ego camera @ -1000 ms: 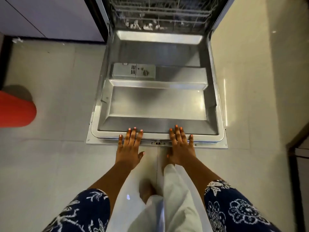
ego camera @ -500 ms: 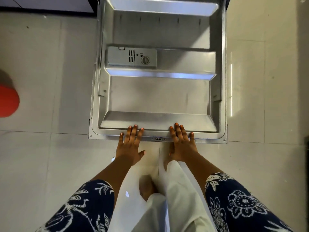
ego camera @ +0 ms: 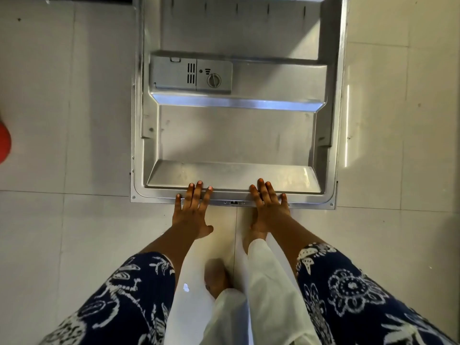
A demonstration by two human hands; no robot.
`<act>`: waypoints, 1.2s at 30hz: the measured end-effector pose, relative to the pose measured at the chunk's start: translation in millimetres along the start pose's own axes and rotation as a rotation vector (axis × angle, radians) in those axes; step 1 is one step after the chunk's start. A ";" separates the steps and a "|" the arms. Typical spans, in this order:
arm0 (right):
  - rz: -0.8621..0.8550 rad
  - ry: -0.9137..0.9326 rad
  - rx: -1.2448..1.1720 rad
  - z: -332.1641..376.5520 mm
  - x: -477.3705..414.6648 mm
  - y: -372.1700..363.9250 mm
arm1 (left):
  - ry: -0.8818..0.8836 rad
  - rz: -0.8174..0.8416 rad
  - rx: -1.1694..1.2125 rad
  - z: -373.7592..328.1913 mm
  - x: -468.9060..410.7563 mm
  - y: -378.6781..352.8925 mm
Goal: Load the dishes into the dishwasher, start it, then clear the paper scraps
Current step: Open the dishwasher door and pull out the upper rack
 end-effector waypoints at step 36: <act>-1.142 -0.015 0.078 -89.9 125.8 736.6 | 0.037 -1.101 0.054 42.2 -5.3 745.1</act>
Point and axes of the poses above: each hand's wrist, its own x-axis away from the middle knuckle, its own y-axis out of the back of the hand, z = x × y, the point moved 10 cm from there along -x, towards the middle knuckle, and after that the axes turned 4 degrees about y, right-handed, at the moved point
